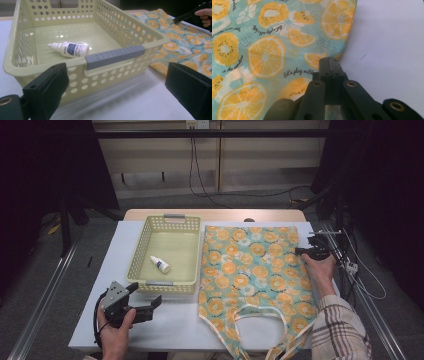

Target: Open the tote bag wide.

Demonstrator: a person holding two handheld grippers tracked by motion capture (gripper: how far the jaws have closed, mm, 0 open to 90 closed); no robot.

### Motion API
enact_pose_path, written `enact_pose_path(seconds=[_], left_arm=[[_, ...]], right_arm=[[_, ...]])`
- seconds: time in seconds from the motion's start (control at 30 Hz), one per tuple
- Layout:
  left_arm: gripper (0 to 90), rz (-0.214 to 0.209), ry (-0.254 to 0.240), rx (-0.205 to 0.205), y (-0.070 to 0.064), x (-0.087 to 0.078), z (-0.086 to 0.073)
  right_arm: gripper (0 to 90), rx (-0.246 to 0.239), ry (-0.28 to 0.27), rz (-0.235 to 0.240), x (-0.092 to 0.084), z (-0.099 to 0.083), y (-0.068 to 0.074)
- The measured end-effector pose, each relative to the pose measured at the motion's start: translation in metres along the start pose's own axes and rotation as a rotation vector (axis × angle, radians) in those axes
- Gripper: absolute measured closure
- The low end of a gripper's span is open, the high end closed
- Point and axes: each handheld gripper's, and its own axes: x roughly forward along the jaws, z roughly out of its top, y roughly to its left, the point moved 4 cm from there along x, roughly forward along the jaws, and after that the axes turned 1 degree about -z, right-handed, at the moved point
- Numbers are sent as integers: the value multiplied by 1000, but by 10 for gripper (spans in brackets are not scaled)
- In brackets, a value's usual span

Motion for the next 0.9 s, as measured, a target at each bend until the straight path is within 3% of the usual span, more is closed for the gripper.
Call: enact_pose_path(seconds=[0.27,0.57,0.9], left_arm=[[45,-1,0,2,0,0,0],[44,2,1,2,1,-1,0],[44,5,2,5,1,-1,-1]], right_arm=[[900,9,-36,-43,1,11,-2],[900,87,-71,-156,-6,15,-29],[900,106,-77,-229,-27,11,-56]])
